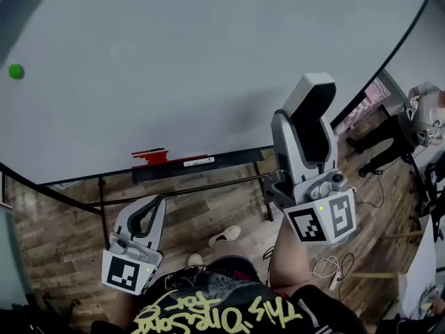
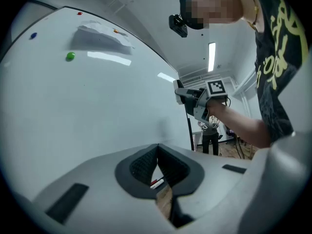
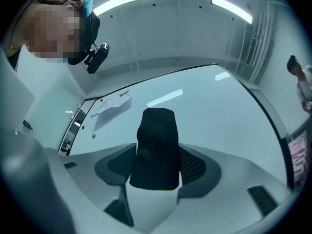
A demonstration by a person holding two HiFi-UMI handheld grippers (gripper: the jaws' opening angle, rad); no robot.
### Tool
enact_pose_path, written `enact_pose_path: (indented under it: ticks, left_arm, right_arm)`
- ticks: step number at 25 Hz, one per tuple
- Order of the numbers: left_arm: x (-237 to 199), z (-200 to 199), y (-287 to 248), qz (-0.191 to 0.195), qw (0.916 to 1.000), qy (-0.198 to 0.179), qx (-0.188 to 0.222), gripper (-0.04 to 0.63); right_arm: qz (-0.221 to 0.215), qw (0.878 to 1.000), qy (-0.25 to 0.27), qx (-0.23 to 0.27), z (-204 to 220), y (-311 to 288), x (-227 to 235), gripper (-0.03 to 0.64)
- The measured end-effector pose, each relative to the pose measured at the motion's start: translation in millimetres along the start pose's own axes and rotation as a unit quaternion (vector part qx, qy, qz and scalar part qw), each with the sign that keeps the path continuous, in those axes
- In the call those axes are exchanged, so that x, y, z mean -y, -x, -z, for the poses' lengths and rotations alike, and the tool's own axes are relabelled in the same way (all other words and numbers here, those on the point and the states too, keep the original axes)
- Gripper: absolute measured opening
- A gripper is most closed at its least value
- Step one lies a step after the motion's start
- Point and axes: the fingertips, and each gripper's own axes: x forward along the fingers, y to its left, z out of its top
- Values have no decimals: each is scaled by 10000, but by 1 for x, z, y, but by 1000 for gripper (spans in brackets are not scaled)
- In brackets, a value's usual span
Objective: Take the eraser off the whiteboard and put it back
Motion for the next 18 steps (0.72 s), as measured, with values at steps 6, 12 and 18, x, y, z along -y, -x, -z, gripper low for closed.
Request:
enact_pose_path:
  ticks: [6,12,18]
  left_arm:
    - [-11,1,5,-130,9999,-2,-9,8]
    - [-19,2,9,-243,9997,22,-7,8]
    - [-28,1,12,-334,9994,22,-4,8]
  right_arm:
    - [-20,10000,-6,2,4,-12,-3,259]
    - [-13,10000,-18,4,9,-24,-2,259]
    - [14,10000,-14,-30,15,-36,-1,259]
